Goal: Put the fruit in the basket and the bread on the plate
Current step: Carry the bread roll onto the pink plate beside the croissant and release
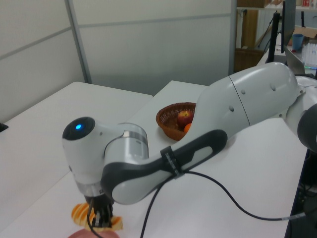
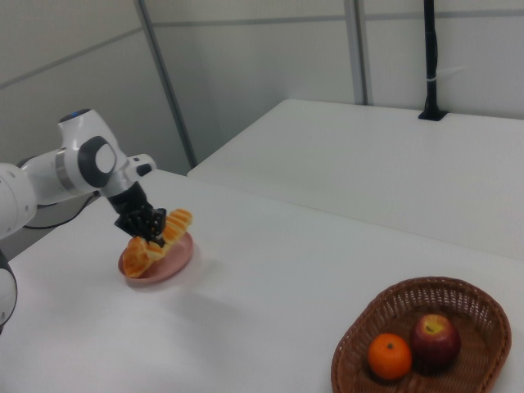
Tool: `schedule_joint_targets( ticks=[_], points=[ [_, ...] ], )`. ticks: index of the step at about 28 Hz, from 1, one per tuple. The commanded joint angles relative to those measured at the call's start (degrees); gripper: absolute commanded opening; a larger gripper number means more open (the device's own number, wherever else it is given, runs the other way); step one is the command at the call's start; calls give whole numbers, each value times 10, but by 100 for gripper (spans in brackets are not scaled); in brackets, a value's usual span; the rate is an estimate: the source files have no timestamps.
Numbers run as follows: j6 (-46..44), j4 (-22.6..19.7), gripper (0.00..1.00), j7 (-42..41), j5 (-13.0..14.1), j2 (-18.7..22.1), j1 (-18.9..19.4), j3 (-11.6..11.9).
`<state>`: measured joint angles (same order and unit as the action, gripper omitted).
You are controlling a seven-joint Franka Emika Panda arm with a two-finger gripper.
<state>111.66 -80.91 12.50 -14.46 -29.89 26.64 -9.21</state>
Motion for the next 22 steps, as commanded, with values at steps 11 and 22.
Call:
schedule_joint_targets(
  ticks=[11,22],
  points=[
    [10,-6,100,9,-29,-12,25,2],
    [-21,-5,100,9,-17,46,12,8]
  ],
)
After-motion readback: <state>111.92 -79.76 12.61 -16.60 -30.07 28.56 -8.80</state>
